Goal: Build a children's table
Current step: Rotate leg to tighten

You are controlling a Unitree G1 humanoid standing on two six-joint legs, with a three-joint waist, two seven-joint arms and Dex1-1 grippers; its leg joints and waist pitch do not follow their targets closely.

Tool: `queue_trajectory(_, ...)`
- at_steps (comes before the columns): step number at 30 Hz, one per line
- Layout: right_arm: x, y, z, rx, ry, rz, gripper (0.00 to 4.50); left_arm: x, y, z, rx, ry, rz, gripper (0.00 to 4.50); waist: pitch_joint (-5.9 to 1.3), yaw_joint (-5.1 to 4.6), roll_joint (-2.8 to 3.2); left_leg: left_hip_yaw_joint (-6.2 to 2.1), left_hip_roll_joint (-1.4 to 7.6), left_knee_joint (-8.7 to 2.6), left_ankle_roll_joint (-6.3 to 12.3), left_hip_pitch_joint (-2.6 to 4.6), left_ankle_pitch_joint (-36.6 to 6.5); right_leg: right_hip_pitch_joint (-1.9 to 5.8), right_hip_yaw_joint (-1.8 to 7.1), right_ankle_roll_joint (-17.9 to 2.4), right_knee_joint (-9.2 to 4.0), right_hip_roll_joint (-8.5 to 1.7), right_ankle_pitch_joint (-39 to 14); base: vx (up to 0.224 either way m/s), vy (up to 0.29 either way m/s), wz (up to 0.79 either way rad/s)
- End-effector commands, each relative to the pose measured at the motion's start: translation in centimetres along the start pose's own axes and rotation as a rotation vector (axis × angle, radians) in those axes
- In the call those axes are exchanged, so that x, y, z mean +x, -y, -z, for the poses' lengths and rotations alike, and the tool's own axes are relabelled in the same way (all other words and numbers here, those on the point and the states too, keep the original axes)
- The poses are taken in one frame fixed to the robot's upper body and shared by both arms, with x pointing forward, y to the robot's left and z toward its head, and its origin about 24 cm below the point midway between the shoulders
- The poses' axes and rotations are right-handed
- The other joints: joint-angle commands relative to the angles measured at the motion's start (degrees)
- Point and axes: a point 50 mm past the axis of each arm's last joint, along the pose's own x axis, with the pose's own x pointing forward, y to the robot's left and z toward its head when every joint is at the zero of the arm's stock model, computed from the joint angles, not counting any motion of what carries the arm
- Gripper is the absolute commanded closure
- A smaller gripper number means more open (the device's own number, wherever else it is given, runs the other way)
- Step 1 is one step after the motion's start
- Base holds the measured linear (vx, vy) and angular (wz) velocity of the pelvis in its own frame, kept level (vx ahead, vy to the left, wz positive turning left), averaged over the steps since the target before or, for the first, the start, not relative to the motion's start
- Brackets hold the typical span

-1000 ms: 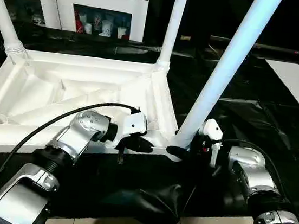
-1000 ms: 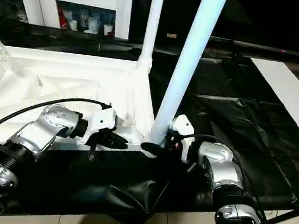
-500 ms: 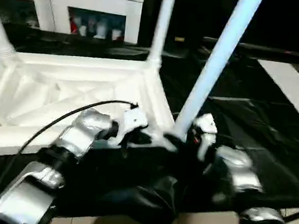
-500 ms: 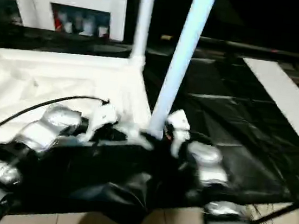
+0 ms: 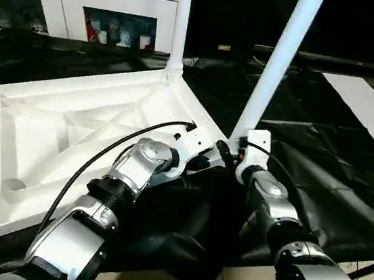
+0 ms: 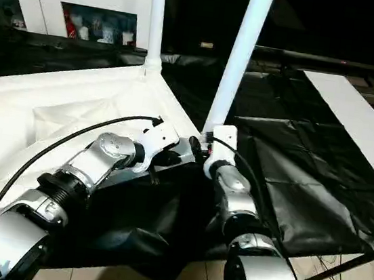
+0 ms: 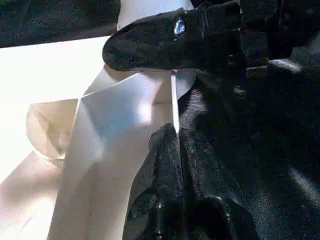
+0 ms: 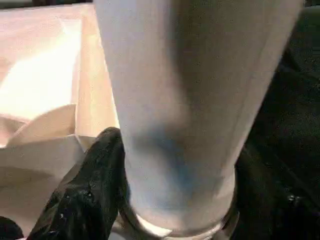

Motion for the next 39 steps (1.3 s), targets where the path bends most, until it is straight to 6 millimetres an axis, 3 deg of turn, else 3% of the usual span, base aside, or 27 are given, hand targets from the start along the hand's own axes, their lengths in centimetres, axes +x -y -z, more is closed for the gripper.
queue_trajectory(1,0.2,-1.1,-0.9,-0.002,0.055,-0.121,1.07,0.5,1.3,2.8,-0.008,-0.116,0.057,4.5,-3.21,0.26,0.54,0.05,1.36,-3.58,4.33,-0.18,-11.31,2.81,2.47,-12.97,-4.17,-3.24,-7.02,0.0,0.0,0.0)
queue_trajectory(4,-0.5,0.8,-1.6,-0.034,0.064,-0.157,0.7,-0.3,0.8,3.2,0.004,-0.111,0.07,4.5,-3.01,0.22,0.62,0.11,1.34,-3.59,4.77,-0.17,-11.68,2.87,2.41,-13.71,-4.32,-3.32,-8.34,0.0,0.0,0.0)
queue_trajectory(8,-1.2,1.8,-1.7,-0.075,0.031,-0.235,0.42,-0.9,0.6,3.4,0.023,-0.107,0.093,4.5,-2.95,0.24,0.54,0.01,1.44,-3.68,4.7,-0.22,-12.56,2.99,2.36,-13.04,-4.59,-3.32,-10.66,0.0,0.0,0.0)
queue_trajectory(10,-2.9,3.2,-1.2,-0.156,-0.05,-0.399,0.32,-1.8,0.6,3.7,0.059,-0.09,0.165,4.5,-2.96,0.4,0.48,0.08,1.49,-3.56,5.04,-0.19,-11.86,2.97,2.42,-13.46,-4.51,-3.29,-9.59,0.0,0.0,0.0)
queue_trajectory(13,-3.6,3.5,-0.9,-0.185,-0.085,-0.474,0.32,-2.1,0.8,3.7,0.079,-0.071,0.22,4.5,-3.08,0.64,0.47,0.1,1.54,-3.39,5.77,-0.17,-10.91,3.04,2.44,-14.15,-4.28,-3.34,-7.62,0.0,0.0,0.0)
queue_trajectory(14,-4.7,3.9,-0.5,-0.215,-0.145,-0.593,0.32,-2.9,1.6,3.7,0.108,-0.04,0.353,4.5,-3.01,0.68,0.44,0.09,1.5,-3.47,5.91,-0.14,-11.19,3.05,2.37,-14.63,-4.34,-3.28,-7.86,0.0,0.0,0.0)
queue_trajectory(17,-5.1,4.0,-0.5,-0.226,-0.169,-0.644,0.32,-3.4,2.0,3.9,0.103,-0.044,0.42,4.5,-2.94,0.79,0.48,0.17,1.74,-3.54,5.65,-0.05,-11.37,2.85,2.48,-15.01,-4.24,-3.35,-8.39,0.0,0.0,0.0)
queue_trajectory(18,-5.2,4.0,-0.6,-0.224,-0.172,-0.66,0.32,-3.5,2.0,3.9,0.114,-0.046,0.428,4.5,-2.9,0.82,0.19,0.17,1.81,-3.6,5.57,0.02,-11.59,2.77,2.45,-15.0,-4.28,-3.33,-8.65,0.0,0.0,0.0)
queue_trajectory(20,-5.1,3.8,-0.8,-0.222,-0.169,-0.678,0.32,-3.7,1.8,4.0,0.121,-0.047,0.421,4.5,-2.72,1.25,0.42,0.17,1.84,-3.74,4.9,0.35,-12.49,2.52,2.54,-14.37,-4.46,-3.38,-10.83,0.0,0.0,0.0)
queue_trajectory(23,-4.9,3.5,-1.0,-0.221,-0.166,-0.693,0.32,-3.7,1.7,3.9,0.119,-0.043,0.414,4.5,-2.82,1.41,0.43,0.09,1.85,-3.82,3.76,0.3,-12.45,2.61,2.55,-13.81,-4.31,-3.4,-11.23,0.0,0.0,0.0)
queue_trajectory(25,-4.7,3.1,-1.3,-0.215,-0.159,-0.721,0.32,-3.8,1.7,3.9,0.119,-0.04,0.413,4.5,-2.91,1.43,-0.03,0.2,1.73,-3.67,4.03,0.18,-11.21,2.73,2.59,-13.83,-4.19,-3.4,-9.67,0.0,0.0,0.0)
queue_trajectory(28,-4.8,2.9,-1.3,-0.208,-0.162,-0.749,0.32,-3.8,1.8,4.0,0.117,-0.038,0.416,4.5,-2.93,1.58,0.02,0.17,1.72,-3.63,4.51,0.11,-10.09,2.81,2.56,-13.86,-4.03,-3.45,-8.88,0.0,0.0,0.0)
queue_trajectory(30,-4.9,3.0,-1.2,-0.207,-0.178,-0.76,0.46,-4.0,1.9,4.0,0.114,-0.037,0.418,4.5,-2.93,1.57,-0.26,0.21,1.71,-3.58,4.79,0.05,-9.79,2.86,2.53,-13.74,-4.03,-3.46,-8.91,0.0,0.0,0.0)
queue_trajectory(36,-5.0,3.2,-0.9,-0.216,-0.201,-0.758,0.93,-4.2,1.9,4.4,0.11,-0.045,0.418,4.5,-2.89,1.56,-0.22,0.23,1.7,-3.56,4.75,0.07,-9.28,2.77,2.53,-13.53,-4.04,-3.49,-9.54,0.0,0.0,0.0)
queue_trajectory(37,-4.9,3.2,-1.0,-0.211,-0.2,-0.754,1.05,-4.3,1.8,4.4,0.109,-0.049,0.412,4.5,-2.91,1.55,-0.58,0.25,1.69,-3.54,4.74,0.03,-9.22,2.79,2.51,-13.37,-4.05,-3.48,-9.72,0.0,0.0,0.0)
queue_trajectory(39,-4.9,3.2,-1.0,-0.21,-0.2,-0.753,1.25,-4.3,1.7,4.5,0.107,-0.05,0.405,4.5,-2.9,1.66,-0.25,0.19,1.7,-3.56,4.62,0.07,-9.19,2.77,2.52,-13.21,-4.04,-3.55,-10.04,0.0,0.0,0.0)
